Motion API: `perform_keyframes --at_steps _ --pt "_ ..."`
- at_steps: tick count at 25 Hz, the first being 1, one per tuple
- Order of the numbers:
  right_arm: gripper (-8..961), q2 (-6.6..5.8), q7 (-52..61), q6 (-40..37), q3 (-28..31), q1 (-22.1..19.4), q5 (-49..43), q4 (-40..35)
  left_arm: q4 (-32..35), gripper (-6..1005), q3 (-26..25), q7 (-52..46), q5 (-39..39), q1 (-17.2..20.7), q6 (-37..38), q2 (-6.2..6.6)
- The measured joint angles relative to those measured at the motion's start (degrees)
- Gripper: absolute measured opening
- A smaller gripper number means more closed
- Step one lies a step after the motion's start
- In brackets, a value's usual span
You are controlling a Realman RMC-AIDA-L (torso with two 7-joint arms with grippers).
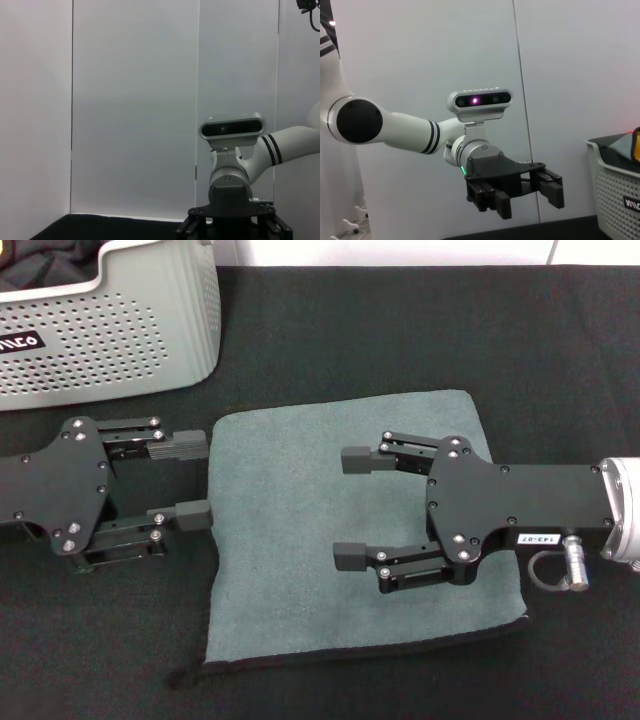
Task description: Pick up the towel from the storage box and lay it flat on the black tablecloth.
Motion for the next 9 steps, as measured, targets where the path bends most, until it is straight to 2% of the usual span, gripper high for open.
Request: perform_keyframes --at_steps 9 --pt "883 0.04 -0.4 -0.1 -0.4 0.6 1.4 1.4 0.0 581 0.0 0.1 -0.1 0.2 0.1 0.13"
